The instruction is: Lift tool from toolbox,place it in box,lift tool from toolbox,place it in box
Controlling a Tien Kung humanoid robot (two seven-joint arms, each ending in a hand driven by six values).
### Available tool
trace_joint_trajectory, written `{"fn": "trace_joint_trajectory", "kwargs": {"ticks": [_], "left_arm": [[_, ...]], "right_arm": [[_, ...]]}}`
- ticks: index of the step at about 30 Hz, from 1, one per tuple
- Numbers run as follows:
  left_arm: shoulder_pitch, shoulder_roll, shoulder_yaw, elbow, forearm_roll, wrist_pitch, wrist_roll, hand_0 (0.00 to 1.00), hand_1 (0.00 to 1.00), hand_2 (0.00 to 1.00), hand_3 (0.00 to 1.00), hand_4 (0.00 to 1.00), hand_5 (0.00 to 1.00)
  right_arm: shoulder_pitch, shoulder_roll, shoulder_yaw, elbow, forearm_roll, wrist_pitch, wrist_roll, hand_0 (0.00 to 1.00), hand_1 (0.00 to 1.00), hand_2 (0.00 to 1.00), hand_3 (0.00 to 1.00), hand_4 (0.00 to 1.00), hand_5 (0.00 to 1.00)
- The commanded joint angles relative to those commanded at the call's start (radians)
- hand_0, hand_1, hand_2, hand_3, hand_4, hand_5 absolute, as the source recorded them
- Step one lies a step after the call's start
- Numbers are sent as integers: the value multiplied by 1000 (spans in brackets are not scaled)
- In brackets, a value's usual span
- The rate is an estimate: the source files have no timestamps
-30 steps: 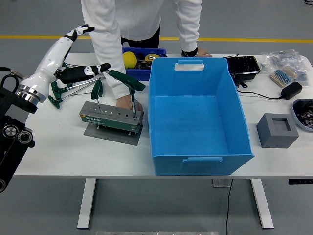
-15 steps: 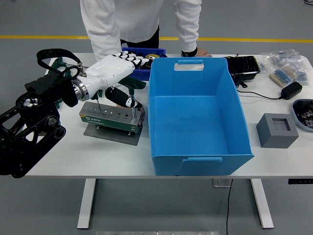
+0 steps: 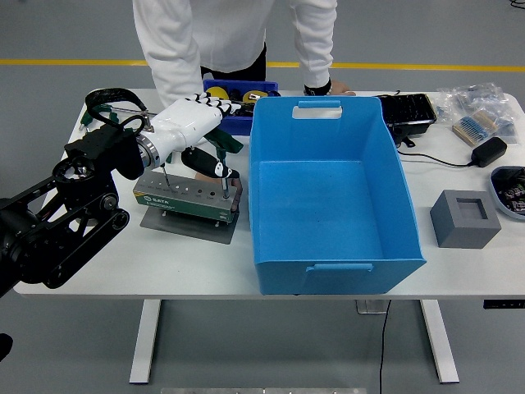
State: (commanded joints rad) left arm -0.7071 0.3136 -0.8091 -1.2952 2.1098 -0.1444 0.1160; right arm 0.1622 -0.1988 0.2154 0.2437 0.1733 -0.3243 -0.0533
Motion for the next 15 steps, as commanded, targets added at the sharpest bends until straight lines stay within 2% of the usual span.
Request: {"fn": "trace_joint_trajectory", "kwargs": {"ticks": [1,2,7,8,13,14,15], "left_arm": [[-8,1,16,6,-1,5,-4,812,778,821,801,998,522],[-16,3,32,12,0,9,-9,776,696,720,729,998,535],[-45,8,84,31,37,33,-24,776,696,720,729,998,535],[-51,9,94,34,47,41,-29,702,591,618,652,998,549],[-67,8,110,51,68,72,-43,702,591,618,652,998,549],[-70,7,110,56,72,76,-44,606,463,483,581,998,565],[-72,6,110,61,74,79,-45,606,463,483,581,998,565]], "right_arm": [[0,0,1,0,-1,0,0,678,639,715,562,793,723],[0,-1,2,0,-3,0,-1,679,640,715,563,793,723],[1,-1,0,0,1,0,1,679,640,715,563,793,723],[2,-1,0,1,2,0,1,679,640,715,562,793,722],[3,-2,2,1,-2,-1,0,679,640,715,562,793,722],[4,-2,2,1,-3,-1,-1,679,640,714,563,793,723],[4,-2,3,1,-4,-1,-1,679,640,714,563,793,723]]}}
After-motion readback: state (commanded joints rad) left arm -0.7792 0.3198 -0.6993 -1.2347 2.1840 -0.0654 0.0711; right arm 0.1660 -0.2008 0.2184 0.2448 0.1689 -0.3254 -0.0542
